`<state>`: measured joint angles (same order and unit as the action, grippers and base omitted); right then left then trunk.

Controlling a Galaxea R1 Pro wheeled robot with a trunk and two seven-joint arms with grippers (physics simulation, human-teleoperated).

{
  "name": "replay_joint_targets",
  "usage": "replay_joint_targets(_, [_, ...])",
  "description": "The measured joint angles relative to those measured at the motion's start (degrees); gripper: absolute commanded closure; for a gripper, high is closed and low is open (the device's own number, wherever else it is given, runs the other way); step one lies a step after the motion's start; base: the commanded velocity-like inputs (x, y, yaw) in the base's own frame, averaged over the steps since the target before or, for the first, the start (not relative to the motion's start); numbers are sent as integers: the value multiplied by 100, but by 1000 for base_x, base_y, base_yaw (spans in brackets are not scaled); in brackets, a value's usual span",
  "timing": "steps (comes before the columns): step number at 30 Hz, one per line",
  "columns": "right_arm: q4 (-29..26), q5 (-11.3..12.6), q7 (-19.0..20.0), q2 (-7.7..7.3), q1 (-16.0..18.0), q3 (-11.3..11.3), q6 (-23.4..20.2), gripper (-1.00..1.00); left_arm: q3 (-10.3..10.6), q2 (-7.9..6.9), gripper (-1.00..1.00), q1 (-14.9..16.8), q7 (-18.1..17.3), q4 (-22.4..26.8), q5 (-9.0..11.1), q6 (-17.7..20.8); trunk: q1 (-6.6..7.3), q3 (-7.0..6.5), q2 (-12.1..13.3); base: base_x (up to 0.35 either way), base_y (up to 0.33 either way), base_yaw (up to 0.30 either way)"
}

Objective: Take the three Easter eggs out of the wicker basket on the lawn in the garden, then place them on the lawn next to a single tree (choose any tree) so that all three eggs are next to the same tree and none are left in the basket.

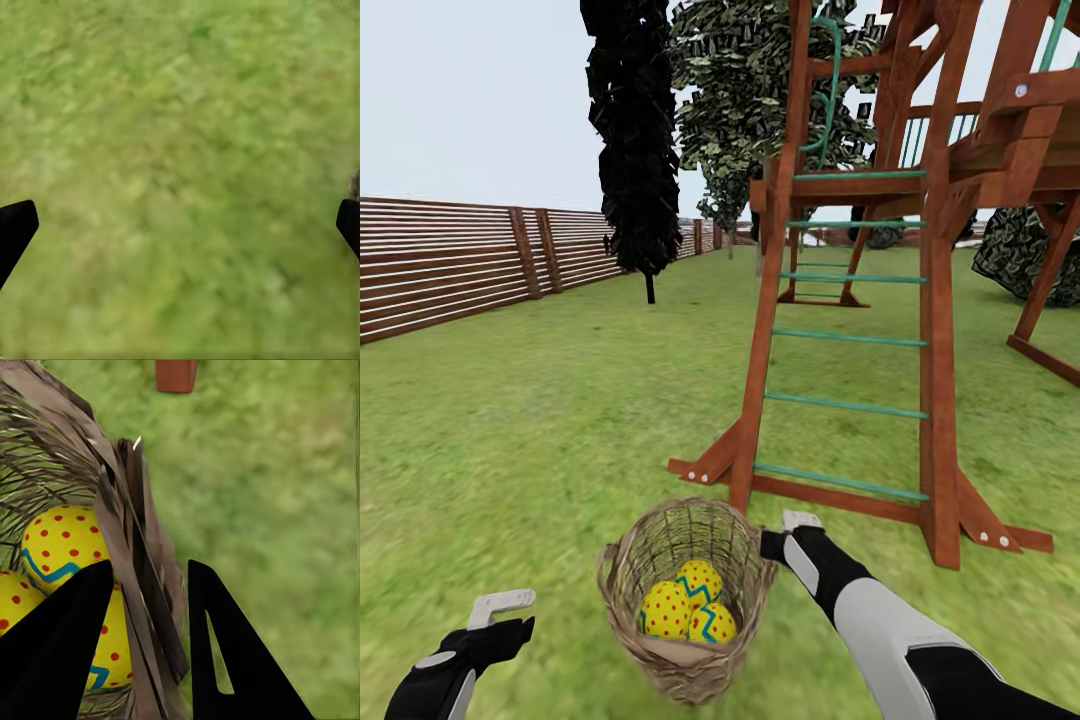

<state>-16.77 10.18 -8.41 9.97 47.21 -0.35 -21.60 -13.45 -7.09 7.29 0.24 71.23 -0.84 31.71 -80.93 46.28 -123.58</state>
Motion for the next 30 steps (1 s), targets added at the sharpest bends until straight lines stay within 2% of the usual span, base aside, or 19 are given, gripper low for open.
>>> replay_joint_targets(3, [6,87,165,1,-8,0,119,100,6,8,-100,5,4,-224,13,-1,66,-53,120,0,0,0])
replay_joint_targets(6, [9,32,210,0,-12,43,133,100,5,20,-100,7,7,-417,19,-66,132,-107,241,0,0,0])
replay_joint_targets(12, [6,39,222,1,-11,33,95,100,16,15,-100,7,-3,-439,16,-214,263,-215,482,0,0,0])
replay_joint_targets(24, [-3,35,224,1,-11,34,119,100,17,-2,-100,7,-8,-449,12,-230,527,-433,963,0,0,3])
replay_joint_targets(30, [-3,33,220,1,-10,33,119,100,17,11,-100,-1,-8,-442,17,-229,659,-547,1203,0,0,231])
